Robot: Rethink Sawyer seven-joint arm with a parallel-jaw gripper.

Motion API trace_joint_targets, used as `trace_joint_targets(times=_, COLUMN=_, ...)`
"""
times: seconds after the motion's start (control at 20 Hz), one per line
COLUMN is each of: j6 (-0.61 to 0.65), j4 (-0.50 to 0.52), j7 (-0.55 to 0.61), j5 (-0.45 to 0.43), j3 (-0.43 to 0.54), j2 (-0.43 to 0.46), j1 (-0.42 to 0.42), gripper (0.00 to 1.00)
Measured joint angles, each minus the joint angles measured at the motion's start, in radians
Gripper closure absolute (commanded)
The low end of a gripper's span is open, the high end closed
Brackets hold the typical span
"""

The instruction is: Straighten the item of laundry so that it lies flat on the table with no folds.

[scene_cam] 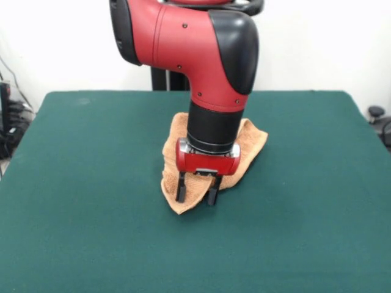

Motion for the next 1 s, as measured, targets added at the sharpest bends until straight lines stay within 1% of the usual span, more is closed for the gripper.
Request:
trace_joint_targets(times=0.05, j6=-0.001, j4=0.000, j7=0.000, j5=0.000, j3=0.000, j2=0.000, j1=0.000, gripper=0.00)
trace_joint_targets(times=0.1, j6=-0.006, j4=0.000, j7=0.000, j5=0.000, j3=0.000, j2=0.000, j1=0.000, gripper=1.00)
trace_joint_targets(times=1.0, j6=-0.016, j4=0.000, j7=0.000, j5=0.000, j3=0.000, j2=0.000, j1=0.000, gripper=1.00)
